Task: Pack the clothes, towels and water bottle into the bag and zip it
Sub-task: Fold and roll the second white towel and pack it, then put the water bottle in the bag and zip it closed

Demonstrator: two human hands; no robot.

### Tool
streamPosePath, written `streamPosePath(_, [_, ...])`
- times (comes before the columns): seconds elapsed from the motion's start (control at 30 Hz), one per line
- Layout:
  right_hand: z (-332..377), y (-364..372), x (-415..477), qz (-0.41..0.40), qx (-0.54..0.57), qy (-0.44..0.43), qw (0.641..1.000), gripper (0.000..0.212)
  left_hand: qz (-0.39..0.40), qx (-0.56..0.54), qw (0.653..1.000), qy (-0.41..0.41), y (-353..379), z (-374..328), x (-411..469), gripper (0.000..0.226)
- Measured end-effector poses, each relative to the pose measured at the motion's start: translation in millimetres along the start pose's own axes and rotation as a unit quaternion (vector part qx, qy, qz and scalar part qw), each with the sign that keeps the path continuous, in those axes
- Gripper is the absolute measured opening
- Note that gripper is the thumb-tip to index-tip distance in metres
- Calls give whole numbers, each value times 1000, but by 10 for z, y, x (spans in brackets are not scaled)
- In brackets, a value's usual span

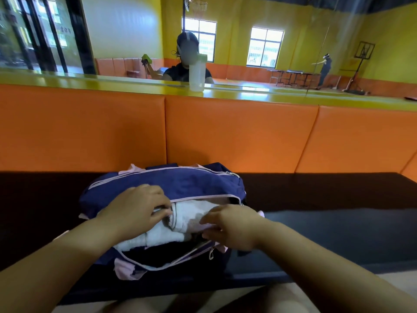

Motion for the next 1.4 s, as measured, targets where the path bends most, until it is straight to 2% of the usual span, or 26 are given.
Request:
streamPosePath(0.1, [-50,-299,-51,-2,-33,-18,999,35,-4,5,1000,0,-51,37,-3,46])
streamPosePath(0.23, [-120,-814,-19,-37,-84,-26,995,28,-1,17,1000,2,-276,128,181,24])
streamPosePath(0.33, [-257,-1191,132,-56,-114,-28,992,27,5,61,998,12,-459,229,464,25])
streamPosePath(0.5, [-577,-1741,575,-92,-139,-5,986,31,32,144,989,-22,-700,533,1118,23])
streamPosePath(0.73, [-1137,-2285,1507,-174,-169,70,968,32,-22,170,978,-120,-821,1218,2156,31])
streamPosePath(0.93, [-1467,-2478,2306,-274,-171,109,940,33,-85,164,969,-165,-599,1667,2865,64])
streamPosePath(1.03, [-1506,-2563,2635,-324,-147,103,929,40,-64,163,968,-178,-486,1871,3035,79])
streamPosePath(1.13, [-1549,-2653,2956,-358,-128,95,920,57,-65,165,970,-166,-402,1993,3080,79])
streamPosePath(1.3, [-1660,-2773,3437,-352,-134,119,919,78,-112,165,969,-145,-374,2040,3089,76])
streamPosePath(1.4, [-1671,-2875,3677,-341,-99,120,927,88,-124,156,969,-147,-390,2043,3101,75])
Point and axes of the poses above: each hand's wrist, its own x-axis towards the middle knuckle, its own y-axis out of the palm, z = x × y, the point moved 2 cm from there along x, towards the middle knuckle, and after that the axes turned 7 degrees about x, right-handed, at the moved point
